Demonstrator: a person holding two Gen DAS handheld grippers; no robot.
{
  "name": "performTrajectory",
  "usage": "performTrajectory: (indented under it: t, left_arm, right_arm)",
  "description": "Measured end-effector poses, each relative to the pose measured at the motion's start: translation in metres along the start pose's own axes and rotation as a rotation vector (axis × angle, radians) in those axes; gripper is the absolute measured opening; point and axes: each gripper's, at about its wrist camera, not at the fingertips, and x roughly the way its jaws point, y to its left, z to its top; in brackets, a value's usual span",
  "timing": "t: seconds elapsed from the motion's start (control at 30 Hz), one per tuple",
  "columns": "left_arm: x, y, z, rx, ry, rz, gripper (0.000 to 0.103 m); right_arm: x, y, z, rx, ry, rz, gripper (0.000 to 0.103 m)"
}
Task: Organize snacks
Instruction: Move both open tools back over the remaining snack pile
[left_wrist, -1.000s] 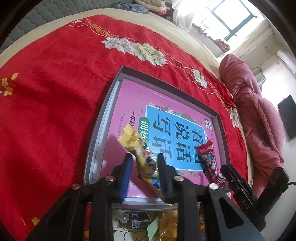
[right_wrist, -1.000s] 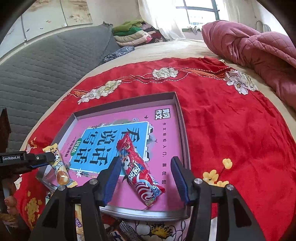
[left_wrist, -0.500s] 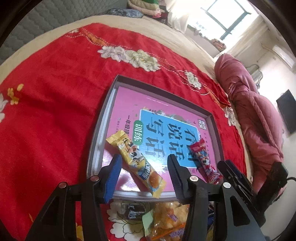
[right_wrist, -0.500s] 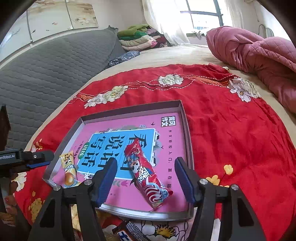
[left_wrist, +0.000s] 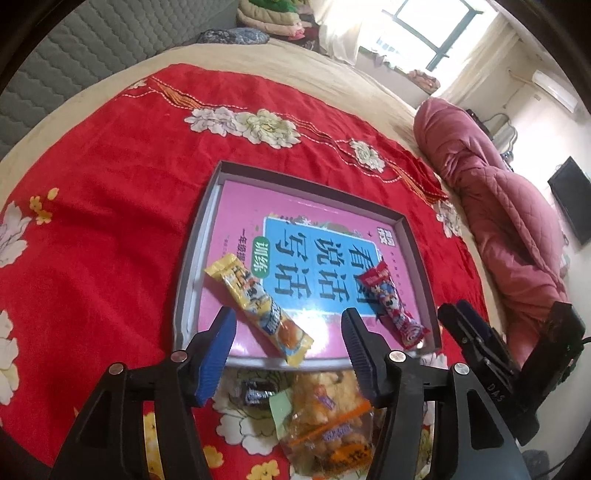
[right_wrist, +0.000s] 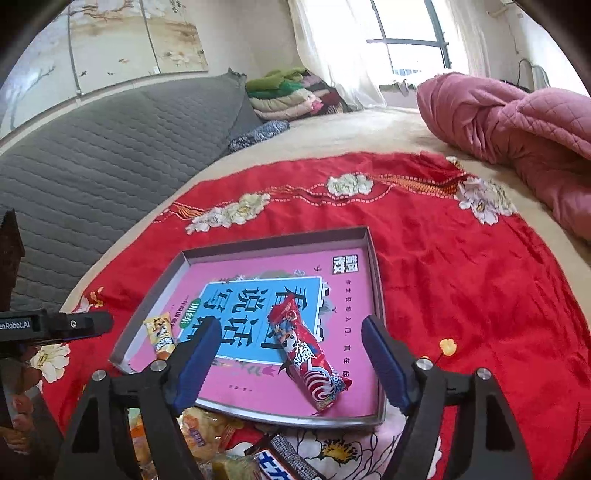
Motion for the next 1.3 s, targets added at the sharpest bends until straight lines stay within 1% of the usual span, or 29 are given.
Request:
performTrajectory:
  t: [0.27, 0.47, 0.57, 0.87, 1.0, 1.3]
  left_arm:
    - [-0.005, -0.007, -0.014, -0.005, 0.036, -0.01, 0.061]
    - [-0.006, -0.004, -0.027, -0.028, 0.063, -0.005, 0.062]
    - [-0.008, -0.003, -0.031, -0.03, 0.069, -0.003, 0.062]
    - [-0.012, -0.011, -0.041, -0.001, 0.09, -0.024, 0.062]
    - [-0.011, -0.014, -0.045, 0.002, 0.101, -0.033, 0.062]
    - [-0.009, -0.014, -0.055, -0.017, 0.141, -0.059, 0.062]
  right_arm:
    - [-0.019, 0.001, -0.003, 0.0, -0.028, 0.011, 0.082]
    - [-0.029, -0.003, -0.005, 0.026, -0.046, 0.007, 0.083]
    - [-0.036, -0.005, -0.006, 0.051, -0.062, 0.024, 0.084]
    - [-0.055, 0.0, -0.015, 0.063, -0.077, 0.017, 0.087]
    - [-0.063, 0.003, -0.02, 0.061, -0.073, 0.008, 0.09]
    - [-0.073, 0.008, -0.032, 0.062, -0.04, -0.016, 0.09]
